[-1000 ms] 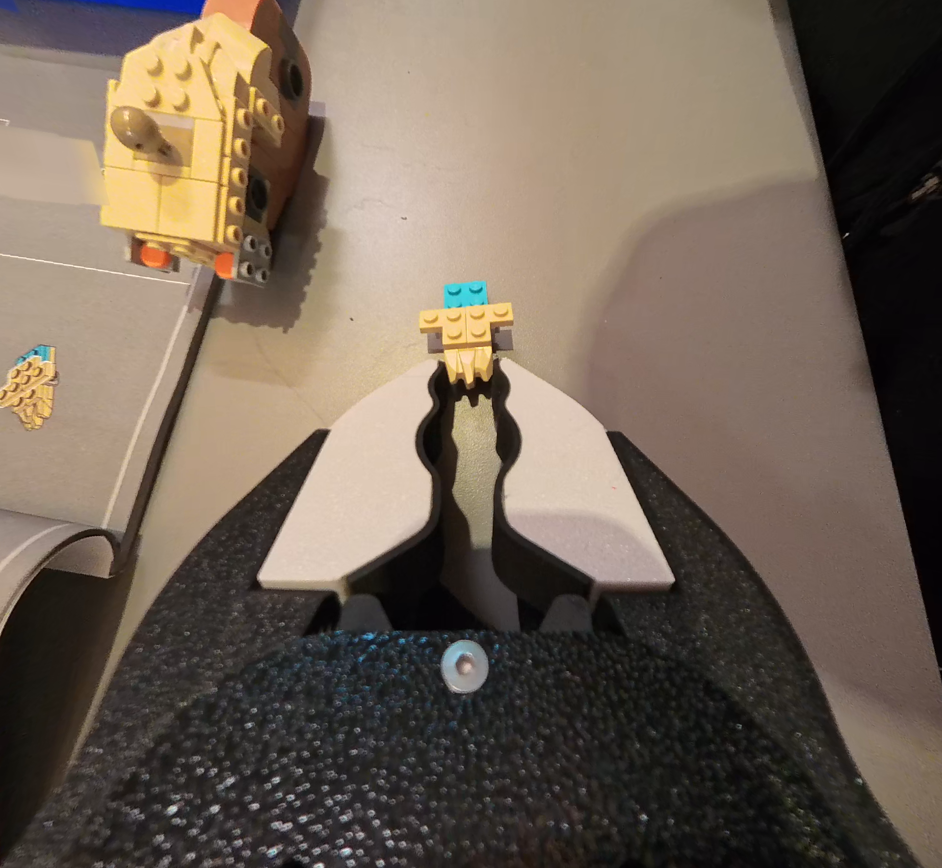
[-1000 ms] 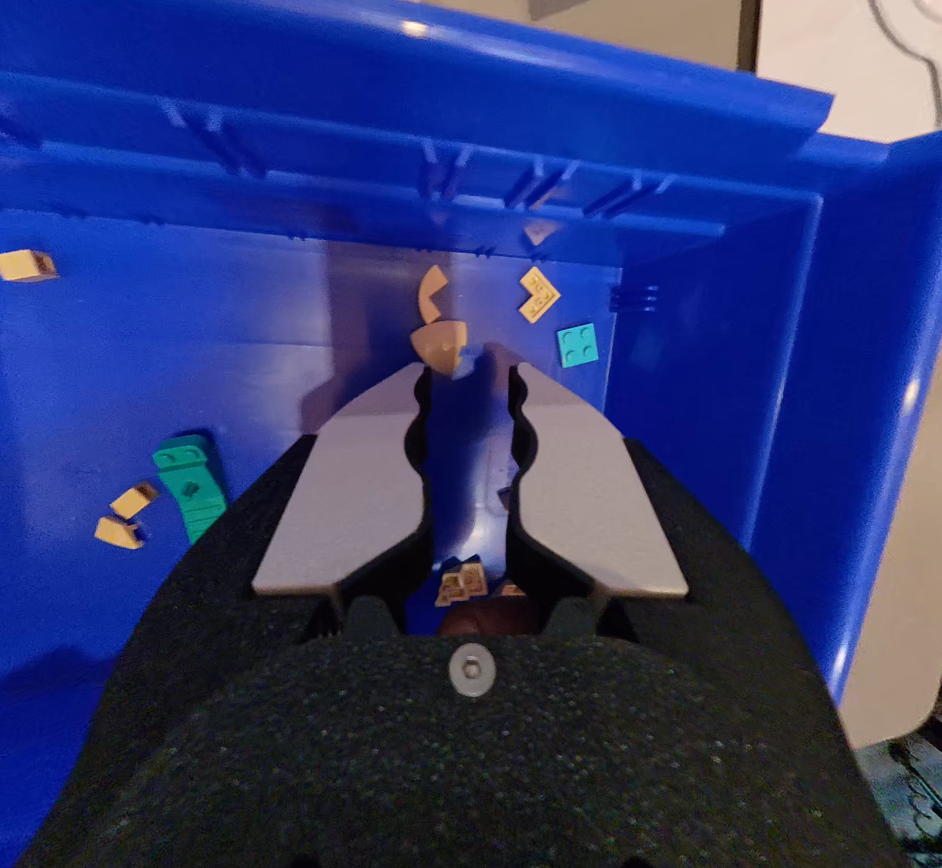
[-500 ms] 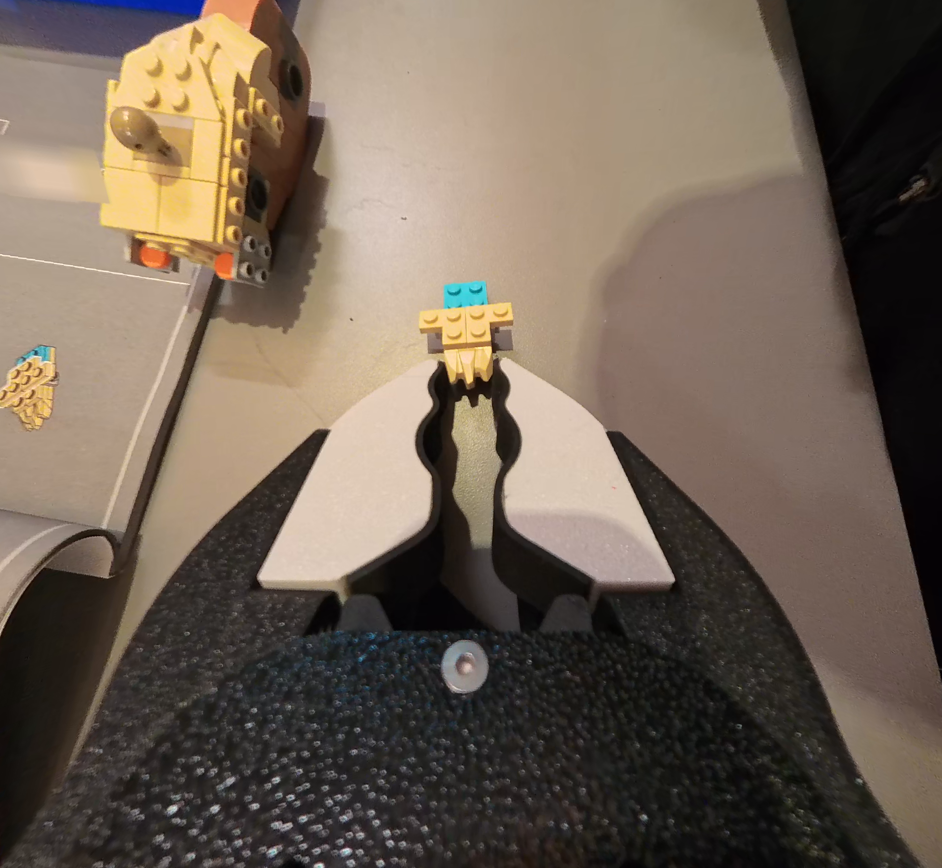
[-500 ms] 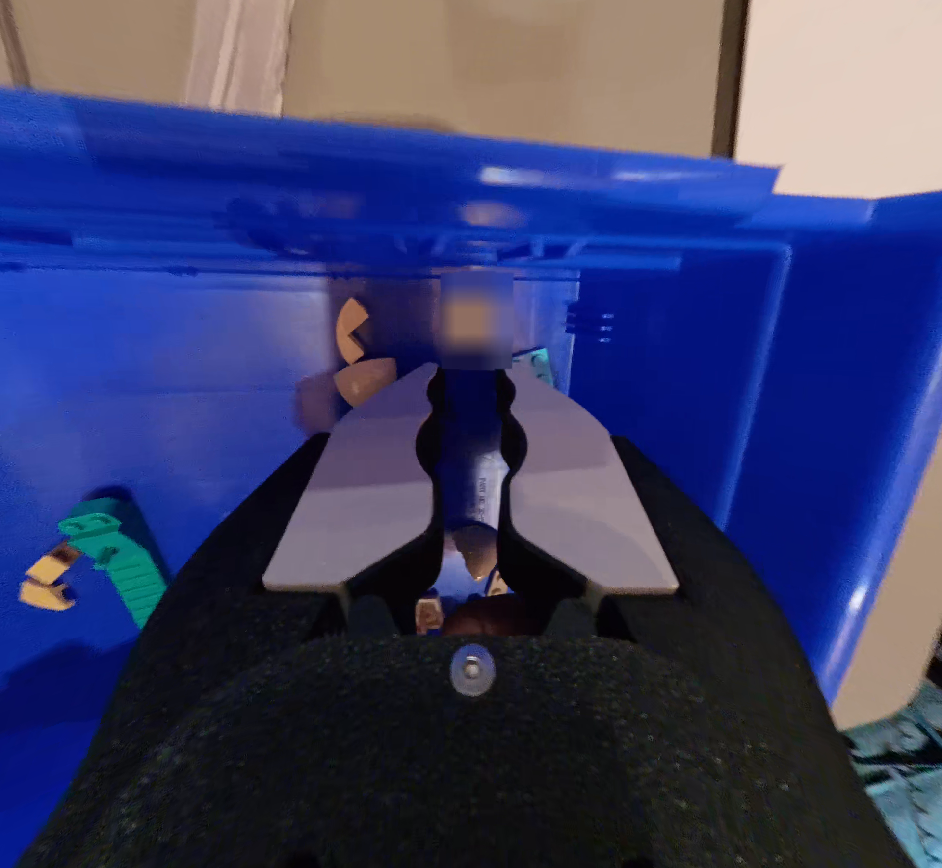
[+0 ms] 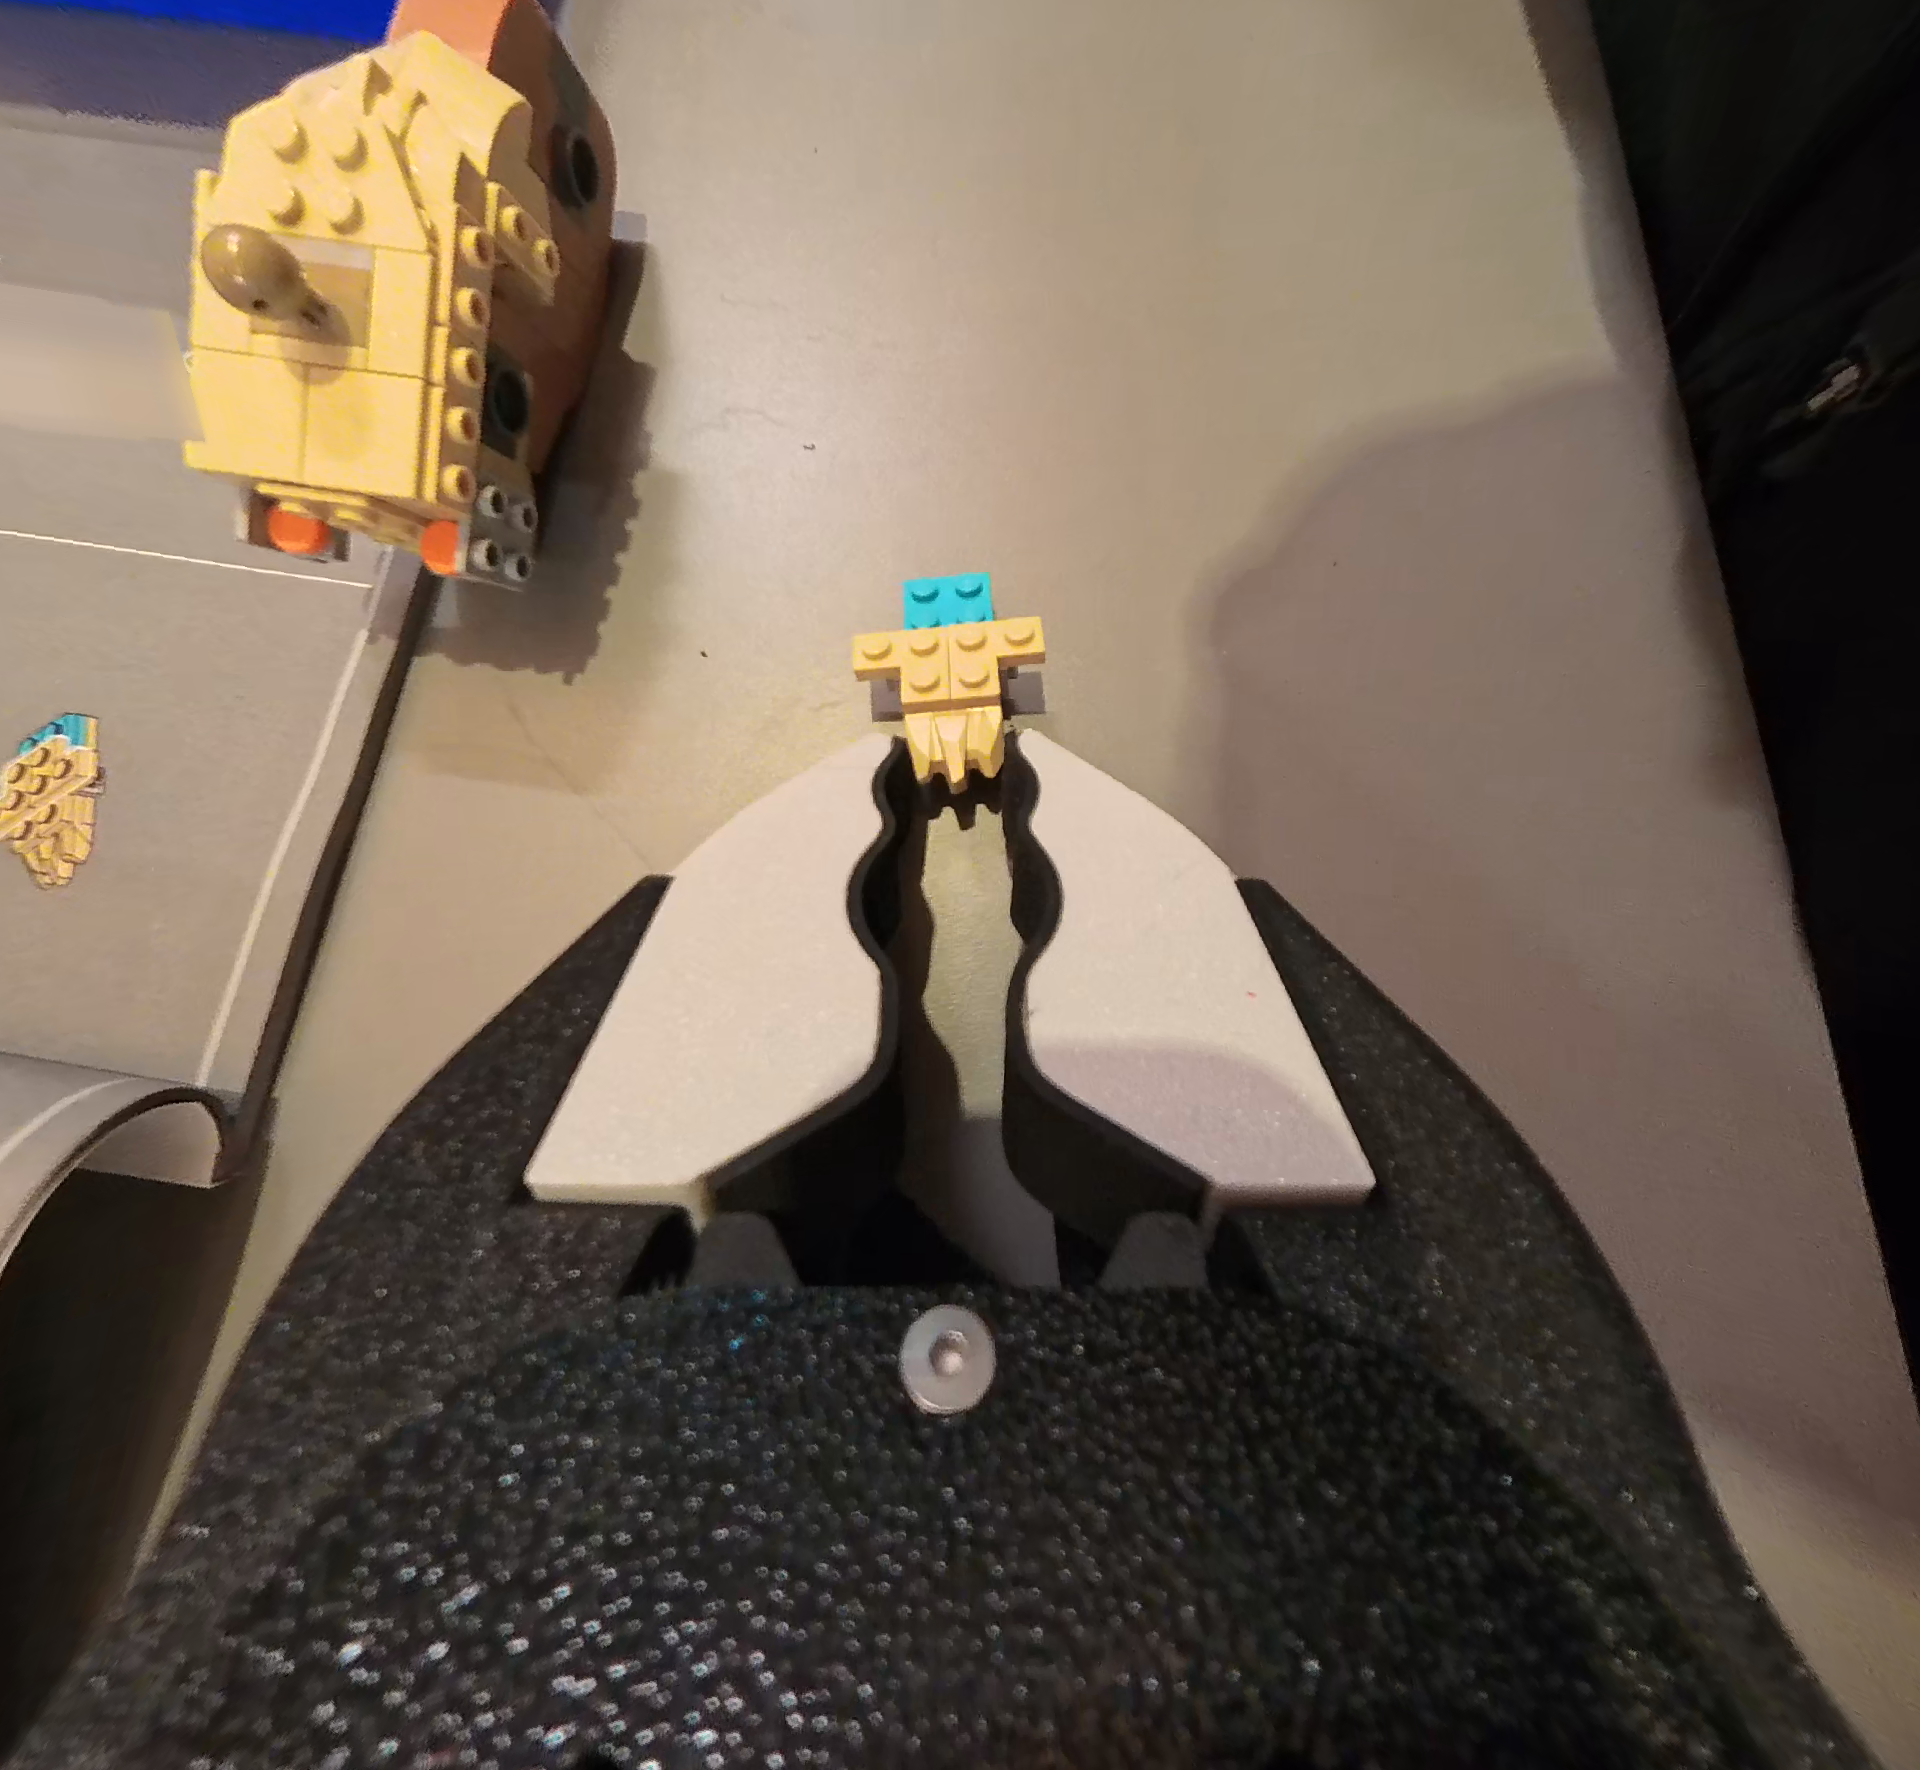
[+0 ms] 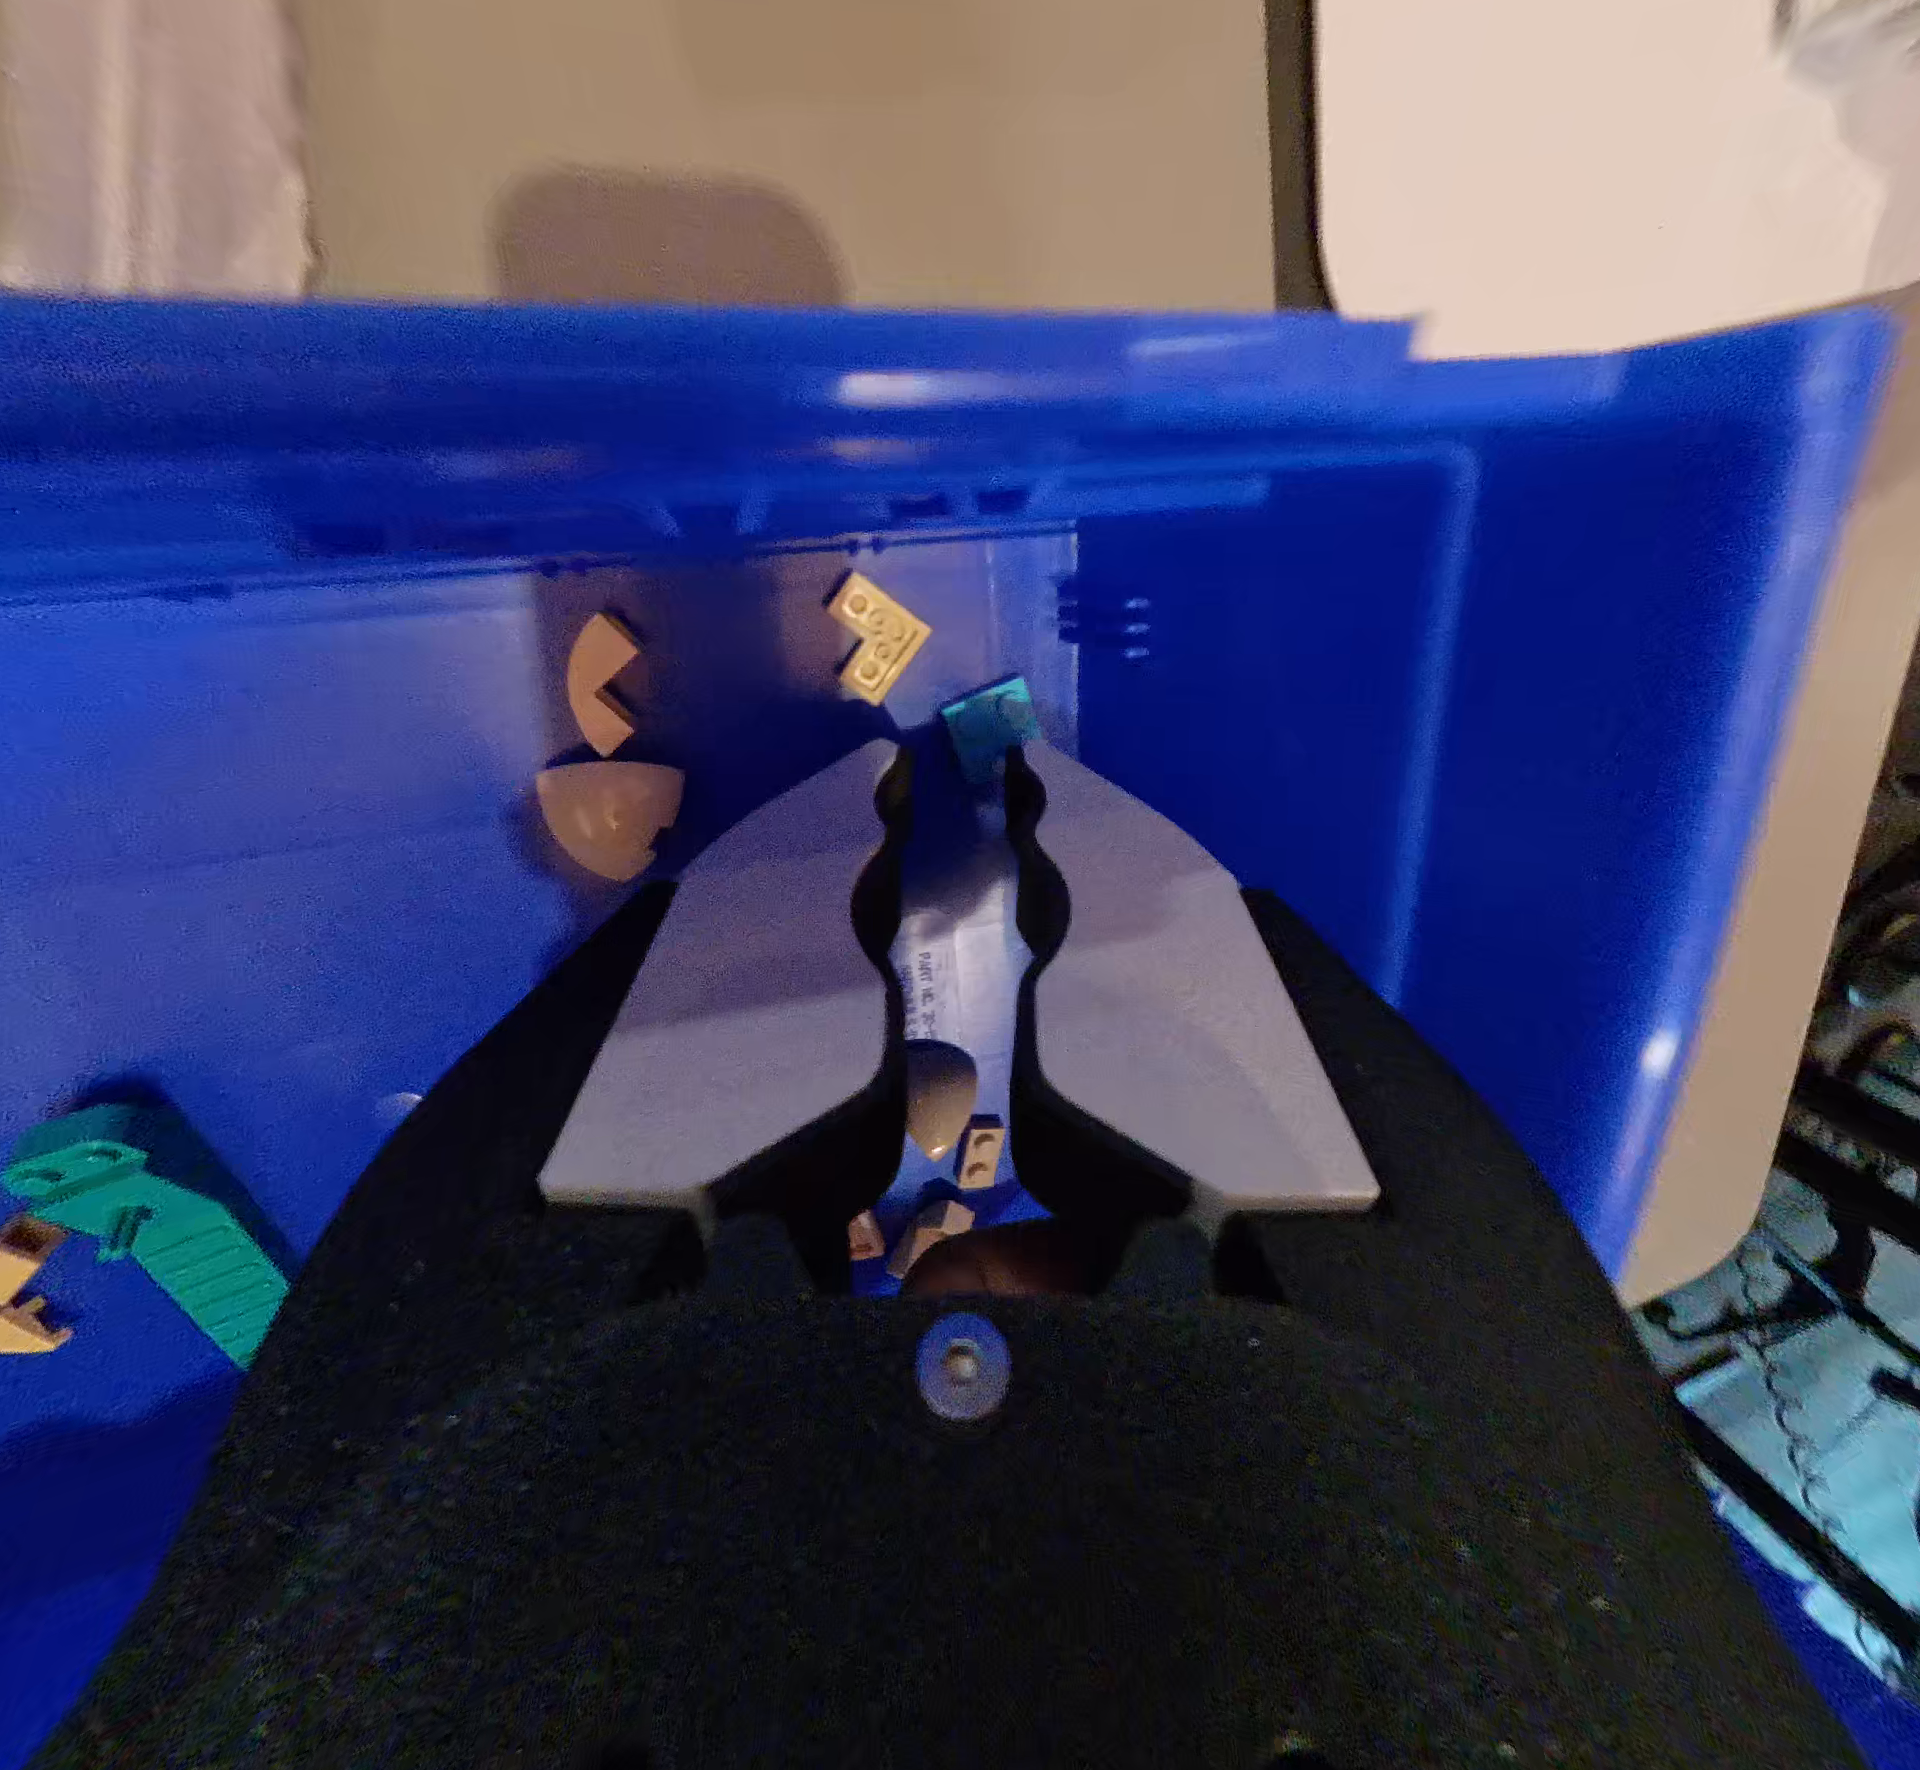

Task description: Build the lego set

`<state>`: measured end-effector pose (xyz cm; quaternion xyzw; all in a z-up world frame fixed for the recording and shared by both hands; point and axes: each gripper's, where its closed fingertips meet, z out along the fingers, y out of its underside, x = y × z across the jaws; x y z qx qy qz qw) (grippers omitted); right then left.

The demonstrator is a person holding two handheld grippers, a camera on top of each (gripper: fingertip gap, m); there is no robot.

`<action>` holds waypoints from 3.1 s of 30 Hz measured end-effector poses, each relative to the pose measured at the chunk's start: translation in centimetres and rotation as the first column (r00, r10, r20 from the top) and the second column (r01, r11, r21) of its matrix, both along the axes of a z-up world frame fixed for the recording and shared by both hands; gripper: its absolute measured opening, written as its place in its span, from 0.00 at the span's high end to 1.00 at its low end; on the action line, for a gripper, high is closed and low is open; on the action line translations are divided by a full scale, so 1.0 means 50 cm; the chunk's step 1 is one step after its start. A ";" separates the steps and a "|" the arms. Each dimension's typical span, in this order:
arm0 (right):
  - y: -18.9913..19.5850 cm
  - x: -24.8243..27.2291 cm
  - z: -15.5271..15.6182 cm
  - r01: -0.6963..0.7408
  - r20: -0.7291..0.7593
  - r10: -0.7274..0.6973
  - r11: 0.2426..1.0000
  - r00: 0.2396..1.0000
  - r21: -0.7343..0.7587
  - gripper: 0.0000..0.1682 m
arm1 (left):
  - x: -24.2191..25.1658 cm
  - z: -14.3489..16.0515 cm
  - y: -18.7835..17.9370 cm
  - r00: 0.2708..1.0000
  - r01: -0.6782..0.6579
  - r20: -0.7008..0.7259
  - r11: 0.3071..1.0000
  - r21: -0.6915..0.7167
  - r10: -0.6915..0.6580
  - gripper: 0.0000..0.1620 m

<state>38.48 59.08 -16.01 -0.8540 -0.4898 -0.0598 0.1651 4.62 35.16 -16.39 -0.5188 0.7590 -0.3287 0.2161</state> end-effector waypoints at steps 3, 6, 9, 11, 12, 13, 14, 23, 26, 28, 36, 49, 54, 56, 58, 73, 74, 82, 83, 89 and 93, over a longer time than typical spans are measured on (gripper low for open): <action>0.002 -0.001 -0.005 0.060 -0.024 -0.061 0.998 0.998 -0.023 0.92 | 0.000 0.000 -0.001 1.000 0.003 0.002 1.000 0.003 -0.003 0.90; -0.005 -0.006 -0.005 0.107 -0.084 -0.114 0.991 0.990 -0.076 0.88 | -0.001 0.000 -0.002 1.000 0.005 0.002 1.000 0.003 -0.005 0.90; -0.024 -0.010 -0.005 0.123 -0.093 -0.136 0.984 0.986 -0.132 0.81 | -0.001 0.001 -0.002 1.000 0.007 0.005 1.000 0.007 -0.007 0.90; -0.051 -0.006 -0.005 0.110 -0.054 -0.121 0.979 0.991 -0.174 0.79 | -0.001 0.001 -0.002 1.000 0.007 0.007 1.000 0.010 -0.007 0.90; -0.071 -0.005 -0.005 0.096 -0.036 -0.105 0.974 0.994 -0.203 0.79 | -0.001 0.001 -0.002 1.000 0.006 0.008 1.000 0.012 -0.006 0.90; -0.091 -0.004 -0.003 0.078 -0.020 -0.085 0.970 0.996 -0.229 0.79 | -0.001 0.002 -0.002 1.000 0.006 0.009 1.000 0.013 -0.006 0.90; -0.107 -0.002 -0.002 0.056 -0.006 -0.059 0.969 0.998 -0.242 0.80 | -0.001 0.002 -0.002 1.000 0.006 0.011 1.000 0.015 -0.006 0.90; -0.091 0.024 0.008 -0.012 0.043 0.015 0.998 0.999 -0.068 0.79 | -0.001 0.002 -0.002 1.000 0.005 0.009 1.000 0.013 -0.005 0.90; -0.085 0.016 0.005 -0.030 0.023 0.032 0.997 0.999 -0.073 0.79 | -0.001 0.001 -0.002 1.000 0.005 0.006 1.000 0.008 -0.005 0.90; -0.084 0.013 0.002 -0.036 0.017 0.038 0.995 0.999 -0.091 0.78 | -0.001 0.001 -0.002 1.000 0.005 0.003 1.000 0.005 -0.005 0.90; -0.084 0.011 -0.003 -0.037 -0.001 0.037 0.992 0.999 -0.123 0.79 | -0.001 0.001 -0.002 1.000 0.005 0.001 1.000 0.001 -0.005 0.90; -0.095 0.004 -0.007 -0.030 -0.026 0.026 0.983 0.999 -0.179 0.86 | -0.001 0.000 -0.003 1.000 0.006 0.001 1.000 0.001 -0.006 0.90; -0.093 0.004 -0.007 -0.017 -0.027 0.013 0.985 1.000 -0.169 0.91 | -0.001 0.000 -0.003 1.000 0.008 0.000 1.000 -0.001 -0.008 0.90; -0.093 0.003 -0.006 -0.008 -0.037 0.002 0.987 0.999 -0.160 0.91 | -0.001 0.000 -0.004 1.000 0.009 0.000 1.000 -0.001 -0.009 0.90; -0.099 0.005 -0.005 -0.012 -0.040 0.006 0.988 0.999 -0.152 0.91 | -0.001 0.000 -0.004 1.000 0.012 0.000 1.000 -0.001 -0.012 0.90; -0.389 -0.277 0.200 -0.061 -0.367 0.117 0.985 0.923 0.161 0.92 | 0.011 0.001 -0.012 1.000 -0.008 0.007 1.000 0.011 0.007 0.90; -0.422 -0.322 0.190 -0.082 -0.387 0.137 0.984 0.912 0.155 0.92 | 0.014 0.001 -0.019 1.000 0.001 0.007 1.000 0.012 -0.002 0.90; -0.535 -0.573 0.049 -0.229 -0.402 0.219 0.973 0.889 0.023 0.92 | 0.026 0.004 -0.041 0.999 0.014 0.029 0.999 0.040 -0.015 0.90; -0.536 -0.583 0.041 -0.235 -0.403 0.220 0.972 0.889 0.013 0.92 | 0.026 0.004 -0.041 0.999 0.013 0.031 0.999 0.043 -0.014 0.90; -0.533 -0.594 0.005 -0.241 -0.346 0.226 0.970 0.910 -0.001 0.92 | 0.026 0.005 -0.040 0.999 0.010 0.034 0.999 0.047 -0.012 0.90; -0.531 -0.602 0.009 -0.238 -0.367 0.226 0.971 0.902 0.014 0.92 | 0.026 0.004 -0.041 1.000 0.011 0.028 0.999 0.040 -0.012 0.90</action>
